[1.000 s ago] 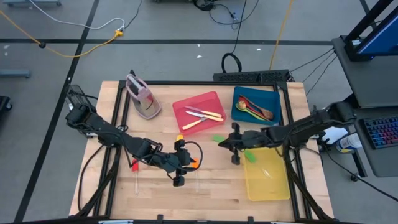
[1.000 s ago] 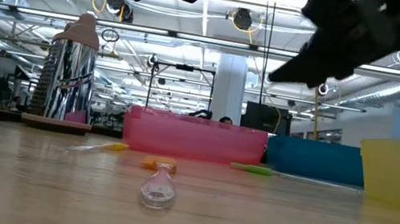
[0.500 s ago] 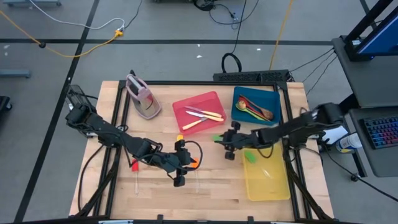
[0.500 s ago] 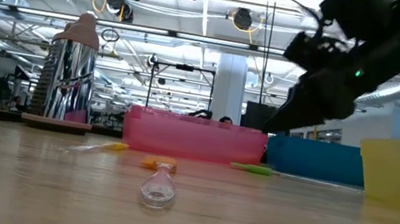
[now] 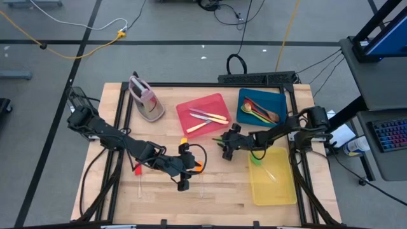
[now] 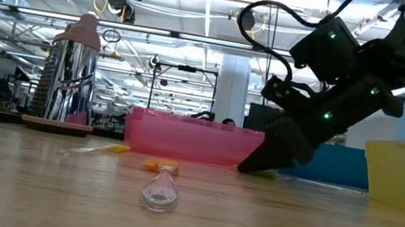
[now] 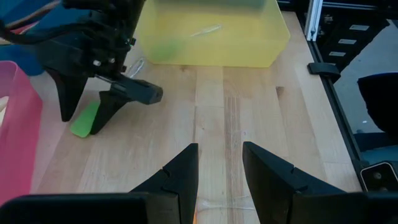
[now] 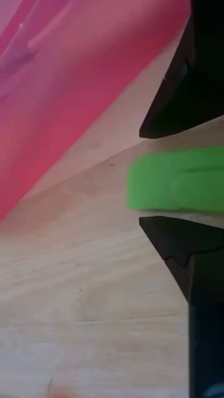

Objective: Pick & Place Kitchen Items
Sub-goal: Put the green spatula into the yellow bin

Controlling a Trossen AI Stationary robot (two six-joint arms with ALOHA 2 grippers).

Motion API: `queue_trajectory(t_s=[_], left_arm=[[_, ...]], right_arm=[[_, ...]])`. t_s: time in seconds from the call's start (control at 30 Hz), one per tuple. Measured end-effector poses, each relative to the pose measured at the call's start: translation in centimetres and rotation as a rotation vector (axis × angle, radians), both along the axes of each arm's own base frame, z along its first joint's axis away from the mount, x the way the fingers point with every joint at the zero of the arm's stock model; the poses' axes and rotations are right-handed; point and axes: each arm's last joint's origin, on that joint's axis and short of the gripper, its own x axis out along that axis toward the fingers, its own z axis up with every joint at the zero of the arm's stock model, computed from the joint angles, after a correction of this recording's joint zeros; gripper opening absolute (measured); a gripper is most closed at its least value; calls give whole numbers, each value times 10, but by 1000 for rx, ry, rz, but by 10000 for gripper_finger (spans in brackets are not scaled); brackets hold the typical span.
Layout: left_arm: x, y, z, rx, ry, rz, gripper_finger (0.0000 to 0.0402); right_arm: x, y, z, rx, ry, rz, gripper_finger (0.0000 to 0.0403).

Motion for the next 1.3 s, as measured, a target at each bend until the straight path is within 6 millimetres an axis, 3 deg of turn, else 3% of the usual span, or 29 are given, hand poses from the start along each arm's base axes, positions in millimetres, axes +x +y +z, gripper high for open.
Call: queue_trajectory(t_s=[0.2,0.53,0.77,0.93,1.3], left_arm=[[0,0,0,1,2,0,129],[0,0,0,1,2,0,129],[0,0,0,0,2,0,129],[0,0,0,0,2,0,129],[0,0,0,-3,2,2,129]], right_arm=[[1,-10,-1,63,3,20,171],[0,-15,-3,87,16,32,16],[1,-10,5,86,-22,53,28],[-2,4,28,85,-91,107,12],[-28,44,123,119,-445,255,14]])
